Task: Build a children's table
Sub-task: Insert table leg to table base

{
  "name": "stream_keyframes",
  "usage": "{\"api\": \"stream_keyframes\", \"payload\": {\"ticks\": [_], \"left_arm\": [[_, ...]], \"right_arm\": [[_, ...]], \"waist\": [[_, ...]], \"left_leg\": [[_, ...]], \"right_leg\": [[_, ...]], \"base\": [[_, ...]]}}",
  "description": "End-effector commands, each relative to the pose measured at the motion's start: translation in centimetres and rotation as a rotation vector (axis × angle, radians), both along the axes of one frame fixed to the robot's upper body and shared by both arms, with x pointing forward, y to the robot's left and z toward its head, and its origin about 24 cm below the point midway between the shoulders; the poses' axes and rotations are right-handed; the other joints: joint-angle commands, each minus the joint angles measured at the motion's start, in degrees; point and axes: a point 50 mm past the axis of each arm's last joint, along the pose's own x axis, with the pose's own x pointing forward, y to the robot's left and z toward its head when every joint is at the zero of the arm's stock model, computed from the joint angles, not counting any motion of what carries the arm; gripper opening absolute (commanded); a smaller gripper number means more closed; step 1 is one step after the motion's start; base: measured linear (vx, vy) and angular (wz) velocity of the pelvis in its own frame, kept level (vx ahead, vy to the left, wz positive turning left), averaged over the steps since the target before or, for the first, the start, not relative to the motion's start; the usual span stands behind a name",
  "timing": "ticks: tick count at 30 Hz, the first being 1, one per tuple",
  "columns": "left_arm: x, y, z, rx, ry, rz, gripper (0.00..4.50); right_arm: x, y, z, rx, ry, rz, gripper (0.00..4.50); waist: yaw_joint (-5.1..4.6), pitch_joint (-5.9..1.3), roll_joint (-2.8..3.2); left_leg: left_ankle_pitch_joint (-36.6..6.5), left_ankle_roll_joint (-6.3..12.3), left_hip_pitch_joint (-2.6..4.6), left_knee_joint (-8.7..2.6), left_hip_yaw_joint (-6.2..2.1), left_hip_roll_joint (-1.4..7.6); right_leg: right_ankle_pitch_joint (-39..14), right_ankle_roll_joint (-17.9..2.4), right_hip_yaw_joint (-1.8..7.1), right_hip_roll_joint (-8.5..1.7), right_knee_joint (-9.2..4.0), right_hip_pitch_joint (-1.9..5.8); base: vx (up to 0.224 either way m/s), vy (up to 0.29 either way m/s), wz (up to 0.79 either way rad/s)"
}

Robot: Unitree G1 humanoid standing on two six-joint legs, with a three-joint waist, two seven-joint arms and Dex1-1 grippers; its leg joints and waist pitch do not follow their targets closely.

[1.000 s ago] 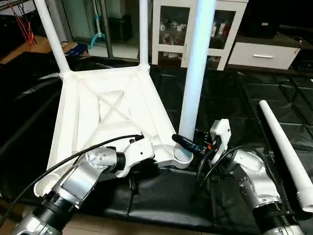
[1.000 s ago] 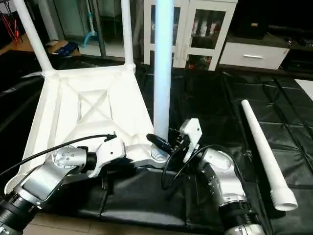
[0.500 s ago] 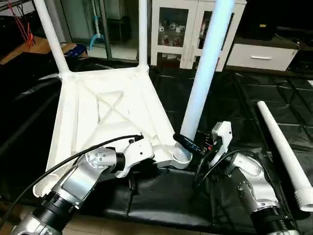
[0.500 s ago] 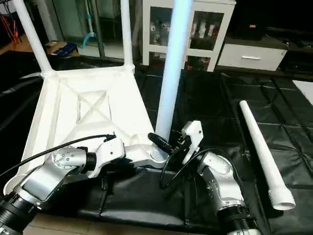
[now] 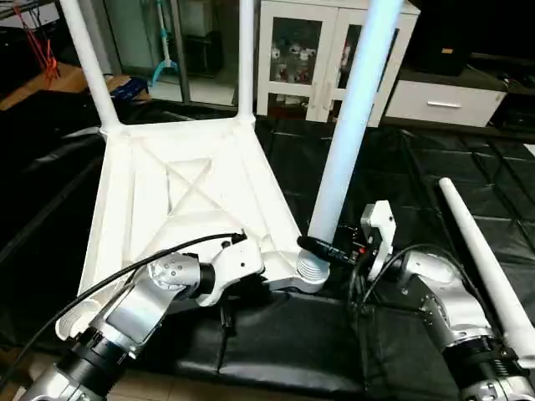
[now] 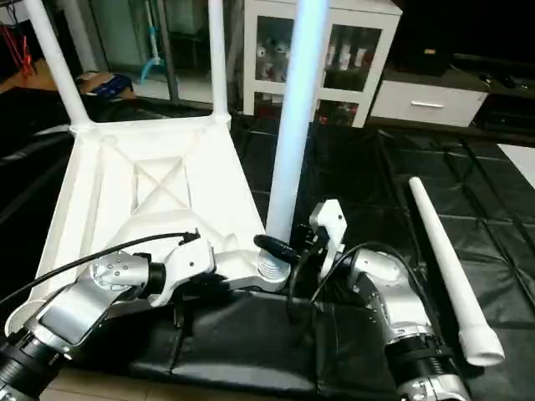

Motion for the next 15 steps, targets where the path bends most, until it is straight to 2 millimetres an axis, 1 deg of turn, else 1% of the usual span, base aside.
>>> {"api": "stream_keyframes", "payload": {"ticks": [1,2,3,4,5,7,8,9,12,15], "left_arm": [[-0.3,1.1,-0.8,0.060,0.026,0.026,0.01],[-0.3,1.1,-0.8,0.060,0.027,0.025,0.01],[-0.3,1.1,-0.8,0.059,0.029,0.024,0.01],[-0.3,1.1,-0.8,0.059,0.031,0.021,0.01],[-0.3,1.1,-0.9,0.059,0.033,0.019,0.01],[-0.3,1.1,-0.9,0.058,0.033,0.017,0.01],[-0.3,1.0,-0.8,0.058,0.033,0.015,0.01],[-0.3,1.0,-0.8,0.057,0.033,0.012,0.01],[-0.2,1.0,-0.8,0.060,0.033,0.008,0.01],[-0.2,1.0,-0.8,0.061,0.033,0.006,0.01]], "right_arm": [[-2.9,-3.1,-6.1,-0.262,0.272,-0.024,1.84],[-2.9,-3.2,-6.2,-0.283,0.268,-0.013,1.84],[-2.9,-3.3,-6.3,-0.302,0.266,-0.002,1.84],[-2.9,-3.3,-6.4,-0.312,0.273,0.011,1.84],[-2.9,-3.4,-6.4,-0.306,0.295,0.029,1.84],[-2.9,-3.4,-6.4,-0.298,0.310,0.042,1.84],[-2.8,-3.4,-6.3,-0.289,0.316,0.060,1.84],[-2.5,-3.4,-6.1,-0.283,0.309,0.097,1.84],[-2.2,-3.4,-5.8,-0.294,0.291,0.134,1.84],[-1.7,-3.4,-5.6,-0.308,0.272,0.148,1.84]], "waist": [[-0.09,-0.91,0.90],[-0.17,-0.96,0.99],[-0.21,-0.86,0.96],[-0.20,-0.78,1.22],[-0.36,-0.80,1.10],[-0.35,-0.81,1.09],[-0.41,-0.94,1.22],[-0.51,-0.99,1.08],[-0.47,-1.05,1.13],[-0.45,-1.05,1.11]], "left_leg": [[-22.53,-0.44,0.37,-5.01,-1.48,3.42],[-21.99,-0.43,0.22,-5.07,-1.51,3.41],[-22.00,-0.40,0.13,-5.13,-1.53,3.39],[-23.10,-0.54,0.31,-5.19,-1.57,3.39],[-24.13,-0.68,0.35,-5.14,-1.60,3.35],[-25.14,-0.84,0.44,-5.18,-1.67,3.41],[-25.00,-0.94,0.36,-5.21,-1.78,3.42],[-24.63,-0.77,0.31,-5.17,-1.72,3.42],[-23.76,-0.31,0.25,-5.06,-1.59,3.41],[-23.28,-0.09,0.21,-5.06,-1.56,3.41]], "right_leg": [[-13.73,-10.70,2.64,-4.29,-5.10,0.17],[-13.00,-10.90,2.54,-4.26,-5.01,0.32],[-13.11,-10.84,2.51,-4.20,-5.06,0.37],[-14.50,-10.58,2.48,-4.18,-5.12,0.24],[-15.78,-10.42,2.52,-4.22,-5.23,0.19],[-17.13,-10.03,2.56,-4.25,-5.41,0.06],[-16.55,-10.11,2.51,-4.22,-5.27,0.18],[-15.24,-10.52,2.50,-4.18,-5.22,0.20],[-13.75,-11.40,2.47,-4.23,-5.15,0.29],[-13.11,-11.76,2.42,-4.19,-5.07,0.38]], "base": [[0.000,0.000,0.00],[0.000,0.000,0.00],[0.000,0.000,0.00],[0.000,0.000,0.00],[0.000,0.000,0.00],[0.000,0.000,0.00],[0.000,0.000,0.00],[0.000,0.000,0.00],[0.000,0.000,0.00],[0.000,0.000,0.00]]}}
